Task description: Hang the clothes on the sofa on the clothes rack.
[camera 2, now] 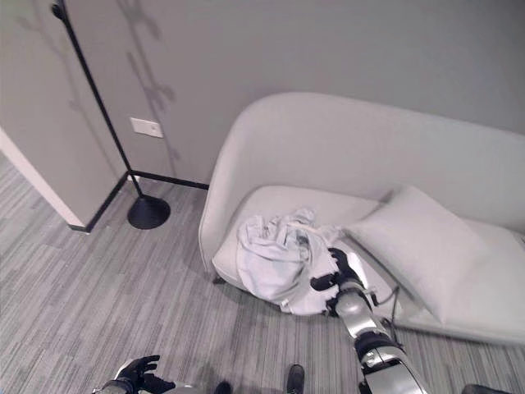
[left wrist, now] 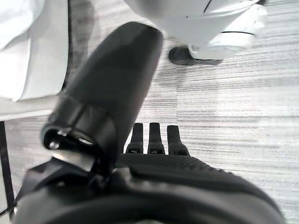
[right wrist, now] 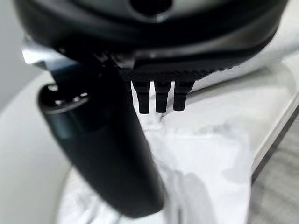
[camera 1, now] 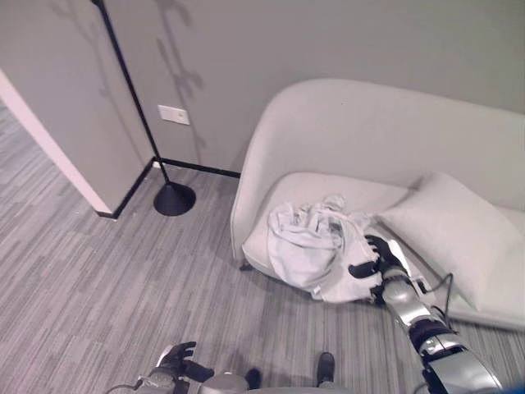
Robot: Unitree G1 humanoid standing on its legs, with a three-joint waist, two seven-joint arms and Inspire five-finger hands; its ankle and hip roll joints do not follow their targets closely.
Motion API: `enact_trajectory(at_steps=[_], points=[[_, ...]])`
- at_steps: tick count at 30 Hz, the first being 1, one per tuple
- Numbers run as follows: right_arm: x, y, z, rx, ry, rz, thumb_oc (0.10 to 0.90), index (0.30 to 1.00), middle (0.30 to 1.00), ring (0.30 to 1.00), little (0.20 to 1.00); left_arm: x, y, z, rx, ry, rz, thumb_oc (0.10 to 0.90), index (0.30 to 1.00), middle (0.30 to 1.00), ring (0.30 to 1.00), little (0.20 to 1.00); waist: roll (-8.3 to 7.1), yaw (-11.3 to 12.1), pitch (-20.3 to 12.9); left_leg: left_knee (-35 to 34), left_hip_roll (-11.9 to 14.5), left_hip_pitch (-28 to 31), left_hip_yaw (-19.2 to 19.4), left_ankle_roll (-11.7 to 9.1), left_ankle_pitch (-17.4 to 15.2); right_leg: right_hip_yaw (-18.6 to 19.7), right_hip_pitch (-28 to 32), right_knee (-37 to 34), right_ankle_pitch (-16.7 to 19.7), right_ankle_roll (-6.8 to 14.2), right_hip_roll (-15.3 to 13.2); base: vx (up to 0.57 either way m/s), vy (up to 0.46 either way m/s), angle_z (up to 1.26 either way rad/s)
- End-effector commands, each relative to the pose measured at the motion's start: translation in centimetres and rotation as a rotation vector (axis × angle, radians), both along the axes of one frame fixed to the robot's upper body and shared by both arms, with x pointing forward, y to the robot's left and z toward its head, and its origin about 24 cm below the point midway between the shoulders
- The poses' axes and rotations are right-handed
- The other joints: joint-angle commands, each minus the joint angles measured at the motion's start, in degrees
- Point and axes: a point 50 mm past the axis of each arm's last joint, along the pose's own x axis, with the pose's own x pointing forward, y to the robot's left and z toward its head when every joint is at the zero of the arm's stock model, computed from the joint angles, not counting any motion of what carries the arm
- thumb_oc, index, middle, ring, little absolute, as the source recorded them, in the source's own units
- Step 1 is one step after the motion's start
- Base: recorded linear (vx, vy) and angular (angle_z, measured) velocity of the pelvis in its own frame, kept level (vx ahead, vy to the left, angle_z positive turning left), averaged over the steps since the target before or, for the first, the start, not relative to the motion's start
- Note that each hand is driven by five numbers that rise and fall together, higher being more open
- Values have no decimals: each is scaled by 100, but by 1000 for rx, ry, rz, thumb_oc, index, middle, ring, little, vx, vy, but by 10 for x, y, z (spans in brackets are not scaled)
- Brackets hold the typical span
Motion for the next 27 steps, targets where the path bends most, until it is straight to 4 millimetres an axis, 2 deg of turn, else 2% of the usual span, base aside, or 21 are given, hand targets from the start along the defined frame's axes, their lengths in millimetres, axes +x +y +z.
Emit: enact_trajectory(at_steps=[1,2,3,4,6,9,11,12,14,16,19,24,26,27], points=[[40,-23,57,-92,-215,21,800,900,900,900,900,-3,-4,-1,-31,-19,73,800,900,900,900,900,19,113,-38,-92,1413,-609,-99,-830,21,-171,128,62,-148,-54,263,148,-308,35],[38,-27,55,-88,-203,2,800,900,900,900,900,-8,-6,-3,-40,-8,94,800,900,900,900,900,32,133,-55,-92,1519,-673,-156,-924,82,-251,161,62,-244,-84,363,148,-385,43],[39,-30,55,-68,-201,-25,800,900,900,900,900,-20,-13,-7,-61,39,88,800,900,900,900,900,90,117,-93,-92,1744,-836,-245,-1095,214,-382,183,62,-412,-165,555,95,-289,22],[39,-30,55,-69,-201,-24,800,900,900,900,900,-20,-13,-7,-62,39,88,800,900,900,900,900,101,104,-103,-92,1757,-849,-259,-1103,211,-395,177,62,-415,-172,568,84,-322,27],[41,-35,59,-36,-221,-59,800,900,900,900,900,-18,-16,-7,-69,43,57,800,900,900,900,900,194,89,-82,-92,1983,-1110,-377,-1306,410,-557,184,62,-619,-295,786,59,-232,43],[42,-41,63,-23,-226,-78,800,900,900,900,900,-10,-16,-6,-68,12,44,800,900,900,900,900,291,81,-39,-92,2084,-1305,-383,-1413,546,-779,219,62,-740,-364,846,37,-107,51],[43,-43,66,-13,-237,-84,800,900,900,900,900,-8,-17,-5,-67,0,48,800,900,900,900,900,338,68,-1,-92,2115,-1416,-291,-1441,628,-915,257,62,-786,-386,827,52,-66,59],[47,-48,73,-7,-259,-96,800,900,900,900,900,-5,-18,-5,-71,-15,61,800,900,900,900,900,444,46,114,-92,2209,-1544,151,-1442,760,-1184,384,62,-871,-412,772,78,-67,74],[50,-54,82,-19,-280,-104,800,900,900,900,900,-5,-19,-5,-76,-20,67,800,900,900,900,900,529,27,224,-92,2262,-1658,655,-1411,885,-1389,459,62,-902,-428,716,51,-44,77],[57,-56,92,-13,-313,-113,800,900,900,900,900,-5,-21,-5,-83,-22,60,800,900,900,900,900,620,19,277,-92,2258,-1810,934,-1378,967,-1542,439,62,-911,-450,695,26,-39,77],[68,-51,105,-5,-359,-102,800,900,900,900,900,-9,-21,-6,-82,-15,44,800,900,900,900,900,740,71,358,-92,2247,-1934,1007,-1397,1042,-1674,369,109,-961,-496,730,29,-39,38],[84,-45,127,-48,-423,-69,800,900,900,900,900,0,-27,-4,-92,-51,-1,800,900,900,900,900,899,109,537,-92,2166,-2308,1046,-1404,1193,-1826,-11,343,-1055,-507,653,-21,12,19],[89,-47,140,-98,-457,-77,800,900,900,900,900,7,-30,-2,-93,-79,-28,800,900,900,900,900,980,149,662,-92,2132,-2418,1042,-1384,1225,-1830,-167,495,-1095,-502,601,-31,45,15],[90,-56,153,-157,-494,-115,800,900,900,900,900,15,-35,0,-96,-113,-57,800,900,900,900,900,1053,190,750,-92,2082,-2549,1031,-1379,1265,-1874,-335,636,-1130,-501,532,-42,43,1]])
